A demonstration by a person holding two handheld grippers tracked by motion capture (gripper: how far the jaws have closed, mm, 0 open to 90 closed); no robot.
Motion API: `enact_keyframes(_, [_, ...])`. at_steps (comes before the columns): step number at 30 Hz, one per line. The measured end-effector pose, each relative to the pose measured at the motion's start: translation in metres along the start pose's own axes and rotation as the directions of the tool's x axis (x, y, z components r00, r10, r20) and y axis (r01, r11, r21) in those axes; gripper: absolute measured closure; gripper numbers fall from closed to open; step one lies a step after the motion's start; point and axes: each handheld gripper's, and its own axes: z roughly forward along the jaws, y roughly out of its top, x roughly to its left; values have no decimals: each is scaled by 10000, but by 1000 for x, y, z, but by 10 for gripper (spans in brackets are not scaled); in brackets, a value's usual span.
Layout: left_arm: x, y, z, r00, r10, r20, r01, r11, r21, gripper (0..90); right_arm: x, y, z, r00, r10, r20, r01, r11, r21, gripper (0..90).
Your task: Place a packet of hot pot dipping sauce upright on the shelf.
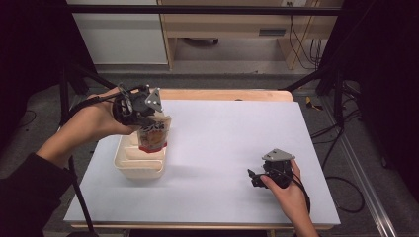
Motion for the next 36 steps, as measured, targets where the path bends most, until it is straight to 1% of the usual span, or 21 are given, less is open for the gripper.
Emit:
enact_keyframes(2, [1,-2,-1,10000,-23,-10,23,10000,23,764,1,0,1,10000,97,17,-97,10000,9,66])
enact_keyframes(5, [3,-11,-3,9998,-143,-108,143,9999,12,764,1,0,2,9998,177,8,-177,9998,90,66])
enact_keyframes(6, [3,-11,-3,9998,-143,-108,143,9999,12,764,1,0,2,9998,177,8,-177,9998,90,66])
enact_keyframes(7, [5,-17,-3,9996,-236,-134,236,9997,8,764,1,0,2,9998,218,21,-218,9997,99,66])
enact_keyframes(9, [7,-22,-3,9993,-335,-157,336,9994,59,765,1,0,1,9998,209,42,-209,9997,99,66])
enact_keyframes(10, [7,-22,-3,9993,-335,-157,336,9994,59,765,1,0,1,9998,209,42,-209,9997,99,66])
enact_keyframes(11, [7,-25,-2,9991,-381,-191,383,9992,120,764,1,-1,2,10000,65,33,-65,9999,98,66])
enact_keyframes(13, [10,-30,-2,9983,-518,-283,521,9986,105,765,2,-1,2,9999,151,9,-151,9998,129,66])
enact_keyframes(15, [13,-38,-1,9969,-737,-257,738,9973,18,765,3,-1,3,9999,132,32,-133,9998,124,66])
enact_keyframes(16, [13,-38,-1,9969,-737,-257,738,9973,18,765,3,-1,2,9999,136,14,-136,9998,111,66])
enact_keyframes(17, [14,-42,1,9965,-808,-235,809,9967,63,765,3,-1,2,9999,130,14,-130,9999,110,66])
enact_keyframes(22, [15,-47,4,9961,-862,-185,865,9961,155,766,1,-1,2,9999,108,76,-109,9999,122,66])
enact_keyframes(24, [14,-50,8,9968,-786,-127,789,9964,293,766,1,-1,1,9999,121,48,-121,9999,63,66])
enact_keyframes(27, [12,-51,11,9969,-784,-60,785,9966,244,766,1,-1,1,9997,227,73,-228,9997,54,66])
enact_keyframes(28, [12,-52,11,9974,-715,-37,716,9971,270,766,2,-1,2,9997,249,64,-249,9997,55,66])
enact_keyframes(30, [12,-52,12,9976,-686,-30,686,9973,260,766,1,-1,2,9999,157,3,-157,9998,82,66])
enact_keyframes(36, [11,-55,11,9972,-744,31,744,9972,-25,768,1,-1,2,9998,174,31,-174,9998,100,66])
